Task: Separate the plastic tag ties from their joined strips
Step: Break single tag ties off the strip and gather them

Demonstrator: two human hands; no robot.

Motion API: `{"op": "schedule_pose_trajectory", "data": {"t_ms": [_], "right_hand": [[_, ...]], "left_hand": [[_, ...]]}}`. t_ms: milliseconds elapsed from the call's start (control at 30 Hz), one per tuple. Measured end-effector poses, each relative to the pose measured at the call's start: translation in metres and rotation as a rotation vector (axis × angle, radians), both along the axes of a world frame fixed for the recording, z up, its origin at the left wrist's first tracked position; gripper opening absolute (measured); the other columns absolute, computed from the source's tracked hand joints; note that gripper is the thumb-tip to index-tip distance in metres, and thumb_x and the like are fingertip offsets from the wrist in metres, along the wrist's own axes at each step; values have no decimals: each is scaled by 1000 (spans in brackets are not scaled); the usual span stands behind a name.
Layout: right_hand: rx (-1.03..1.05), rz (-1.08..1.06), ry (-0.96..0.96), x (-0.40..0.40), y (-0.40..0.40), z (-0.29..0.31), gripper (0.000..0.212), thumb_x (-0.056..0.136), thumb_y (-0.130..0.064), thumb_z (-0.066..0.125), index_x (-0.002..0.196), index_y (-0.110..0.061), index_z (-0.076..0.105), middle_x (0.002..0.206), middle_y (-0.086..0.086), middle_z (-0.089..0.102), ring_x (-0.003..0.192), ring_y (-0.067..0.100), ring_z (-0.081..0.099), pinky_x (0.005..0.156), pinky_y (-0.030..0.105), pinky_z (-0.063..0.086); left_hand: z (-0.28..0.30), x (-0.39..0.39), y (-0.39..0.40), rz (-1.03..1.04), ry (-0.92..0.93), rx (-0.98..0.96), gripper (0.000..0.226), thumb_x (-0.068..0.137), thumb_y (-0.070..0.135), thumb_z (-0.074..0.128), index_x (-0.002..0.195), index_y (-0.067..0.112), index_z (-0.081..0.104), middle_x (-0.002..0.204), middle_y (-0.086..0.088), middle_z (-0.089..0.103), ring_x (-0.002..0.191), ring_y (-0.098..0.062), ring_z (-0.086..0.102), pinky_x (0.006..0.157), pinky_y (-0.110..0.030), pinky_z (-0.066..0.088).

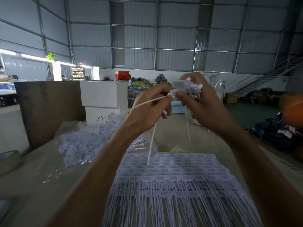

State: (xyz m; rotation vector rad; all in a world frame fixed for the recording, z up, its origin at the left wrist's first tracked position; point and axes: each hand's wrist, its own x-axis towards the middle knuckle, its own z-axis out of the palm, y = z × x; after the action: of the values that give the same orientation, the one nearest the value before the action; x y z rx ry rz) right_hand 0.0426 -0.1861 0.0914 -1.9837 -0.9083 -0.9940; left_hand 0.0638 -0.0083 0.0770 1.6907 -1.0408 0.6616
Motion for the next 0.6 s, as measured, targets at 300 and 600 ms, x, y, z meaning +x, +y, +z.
{"op": "schedule_pose_trajectory", "data": {"t_ms": [300,600], "right_hand": [[-221,-109,44,-1,-17,7,19,95,-29,63,99,-12,56,81,-2,58,67,10,55,59,31,44],[9,-206,56,9,-9,-4,23,97,-39,56,82,-22,54,62,-15,62,55,1,58,54,12,44]], "left_hand": [[-1,5,7,240,-188,178,19,98,13,55,96,18,73,78,-3,69,71,-21,65,66,-39,55],[0,4,7,340,-255,215,31,93,24,67,120,17,53,86,6,70,73,-7,64,65,-28,53]]}}
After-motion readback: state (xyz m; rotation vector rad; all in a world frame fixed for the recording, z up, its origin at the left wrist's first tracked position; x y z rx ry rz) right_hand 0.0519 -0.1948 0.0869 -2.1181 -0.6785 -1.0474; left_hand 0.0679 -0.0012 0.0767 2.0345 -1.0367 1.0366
